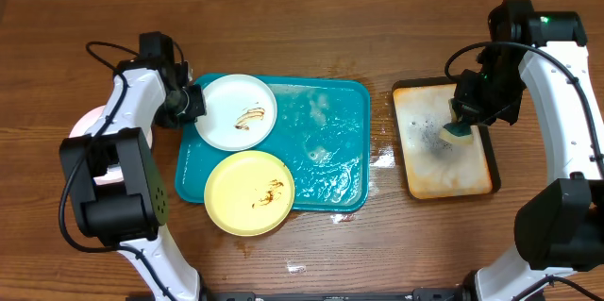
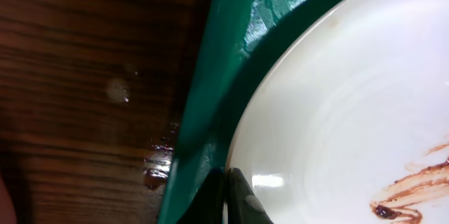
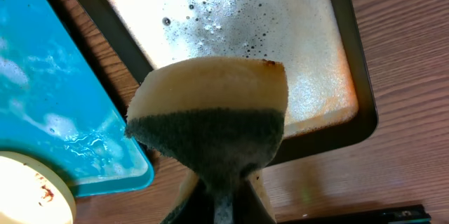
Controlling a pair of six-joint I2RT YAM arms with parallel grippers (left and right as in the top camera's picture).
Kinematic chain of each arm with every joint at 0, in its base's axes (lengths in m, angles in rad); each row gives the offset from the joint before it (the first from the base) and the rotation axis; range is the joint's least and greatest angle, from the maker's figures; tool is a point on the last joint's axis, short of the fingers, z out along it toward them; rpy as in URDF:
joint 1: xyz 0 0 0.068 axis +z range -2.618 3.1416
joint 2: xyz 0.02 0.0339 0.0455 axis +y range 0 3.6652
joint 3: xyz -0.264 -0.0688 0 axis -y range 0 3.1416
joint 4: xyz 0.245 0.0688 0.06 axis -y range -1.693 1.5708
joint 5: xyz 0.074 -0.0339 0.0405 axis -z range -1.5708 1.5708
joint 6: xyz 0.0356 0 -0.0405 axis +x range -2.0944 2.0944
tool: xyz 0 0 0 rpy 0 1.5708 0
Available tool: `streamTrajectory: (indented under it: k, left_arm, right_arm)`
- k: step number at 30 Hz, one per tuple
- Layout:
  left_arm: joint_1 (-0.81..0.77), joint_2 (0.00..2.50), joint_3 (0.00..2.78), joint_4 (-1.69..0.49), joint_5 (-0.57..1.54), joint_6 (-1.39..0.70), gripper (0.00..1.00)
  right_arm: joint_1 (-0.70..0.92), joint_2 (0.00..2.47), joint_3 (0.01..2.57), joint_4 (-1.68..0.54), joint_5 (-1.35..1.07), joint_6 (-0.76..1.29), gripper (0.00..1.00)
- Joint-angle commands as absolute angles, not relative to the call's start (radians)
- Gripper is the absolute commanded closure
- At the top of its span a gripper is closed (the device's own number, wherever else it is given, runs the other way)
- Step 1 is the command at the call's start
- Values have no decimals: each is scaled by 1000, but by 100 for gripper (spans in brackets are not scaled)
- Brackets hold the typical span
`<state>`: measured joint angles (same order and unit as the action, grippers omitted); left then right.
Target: Clean dirty plates on tray and stack at the side
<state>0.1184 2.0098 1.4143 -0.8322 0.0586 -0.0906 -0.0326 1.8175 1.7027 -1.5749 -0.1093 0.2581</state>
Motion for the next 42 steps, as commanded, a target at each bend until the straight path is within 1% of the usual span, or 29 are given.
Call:
streamTrajectory:
  k: [1,7,10,14,20,27,29,36,40,42]
  left_arm:
    - [47,2014,1424,-836,65,-122,96]
    - [-92,2014,1424,-812,17,-195,96]
    - [-146,2014,1424,-806,-11,-242,96]
    - [-165,2014,1424,-810,-11,-278,96]
    - [-163,2014,1424,-829,-8,-289,96]
    - [-163,2014,1424,-835,-7,-289,96]
    - [-163,2014,1424,-837,-7,-289,96]
    - [-164,2014,1424,-849,9,-293,96]
    - [-164,2014,1424,-853,27,-296,96]
    - [-164,2014,1424,-857,27,-296,96]
  right_arm:
    - [-27,1812,1722,-1565,-167,199,96]
    - [49,1812,1722,-1502,-345,84,96]
    - [134,1812,1721,-1465,-399,39,96]
    - [266,1822,1721,-1404,-413,28,96]
    - [422,1923,1721,-1309,-423,94,96]
    - [506,2095,1721,-1140,-588,106,96]
    - [525,2131,1721,-1080,-609,137,96]
    - [586,2189,1721,-878,-601,279,96]
    - [591,2189,1721,-802,-519,404,96]
    - [591,2189,1721,-791,-464,435,96]
